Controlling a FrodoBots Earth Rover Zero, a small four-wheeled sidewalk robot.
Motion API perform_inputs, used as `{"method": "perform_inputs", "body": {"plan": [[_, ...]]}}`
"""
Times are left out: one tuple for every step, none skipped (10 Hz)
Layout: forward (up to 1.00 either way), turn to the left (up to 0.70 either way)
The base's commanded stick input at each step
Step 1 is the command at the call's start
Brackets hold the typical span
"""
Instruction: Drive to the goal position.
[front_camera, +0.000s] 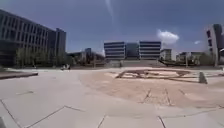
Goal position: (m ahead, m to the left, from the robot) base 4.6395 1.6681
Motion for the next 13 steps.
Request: {"method": "perform_inputs", "body": {"plan": [[0.85,0.34],[0.85,0.27],[0.85,0.12],[0.85,0.0],[0.85,0.0],[0.85,0.0],[0.85,0.0],[0.85,0.0],[0.85,0.0],[0.85,0.0],[0.85,0.0],[0.85,0.0],[0.85,0.0]]}}
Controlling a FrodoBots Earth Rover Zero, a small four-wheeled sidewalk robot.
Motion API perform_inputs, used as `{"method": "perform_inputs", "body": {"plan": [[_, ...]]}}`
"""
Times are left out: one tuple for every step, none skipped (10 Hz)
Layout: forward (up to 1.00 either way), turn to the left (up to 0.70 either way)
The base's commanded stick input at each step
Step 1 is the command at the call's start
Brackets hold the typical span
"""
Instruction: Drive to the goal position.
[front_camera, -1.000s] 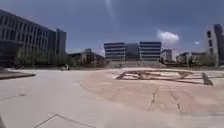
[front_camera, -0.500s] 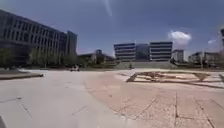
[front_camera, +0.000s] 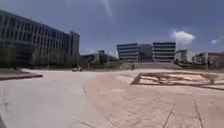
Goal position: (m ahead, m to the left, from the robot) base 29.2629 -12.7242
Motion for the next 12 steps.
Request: {"method": "perform_inputs", "body": {"plan": [[0.85,0.0],[0.85,0.0],[0.85,0.0],[0.85,0.0],[0.85,0.0],[0.85,0.0],[0.85,0.0],[0.85,0.0],[0.85,0.0],[0.85,0.0],[0.85,0.0],[0.85,0.0]]}}
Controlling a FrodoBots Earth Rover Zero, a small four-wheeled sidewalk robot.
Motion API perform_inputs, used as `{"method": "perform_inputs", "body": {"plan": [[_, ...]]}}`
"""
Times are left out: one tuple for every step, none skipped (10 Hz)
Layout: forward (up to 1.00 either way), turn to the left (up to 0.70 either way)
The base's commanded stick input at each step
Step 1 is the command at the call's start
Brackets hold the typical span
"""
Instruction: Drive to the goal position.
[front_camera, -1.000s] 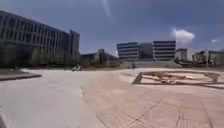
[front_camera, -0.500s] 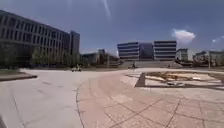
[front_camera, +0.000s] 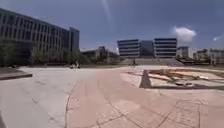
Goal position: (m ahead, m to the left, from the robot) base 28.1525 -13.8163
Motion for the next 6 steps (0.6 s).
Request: {"method": "perform_inputs", "body": {"plan": [[0.85,0.0],[0.85,0.0],[0.85,0.0],[0.85,0.0],[0.85,0.0],[0.85,0.0]]}}
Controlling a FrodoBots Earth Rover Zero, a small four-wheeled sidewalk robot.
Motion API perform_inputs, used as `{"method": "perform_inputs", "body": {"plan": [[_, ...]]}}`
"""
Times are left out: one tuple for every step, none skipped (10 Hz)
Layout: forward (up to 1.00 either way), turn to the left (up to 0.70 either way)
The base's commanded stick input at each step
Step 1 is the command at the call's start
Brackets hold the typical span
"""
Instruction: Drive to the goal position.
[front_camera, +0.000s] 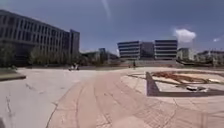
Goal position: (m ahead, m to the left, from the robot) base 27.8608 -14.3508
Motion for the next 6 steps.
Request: {"method": "perform_inputs", "body": {"plan": [[0.85,0.0],[0.85,0.0],[0.85,0.0],[0.85,0.0],[0.85,0.0],[0.85,0.0]]}}
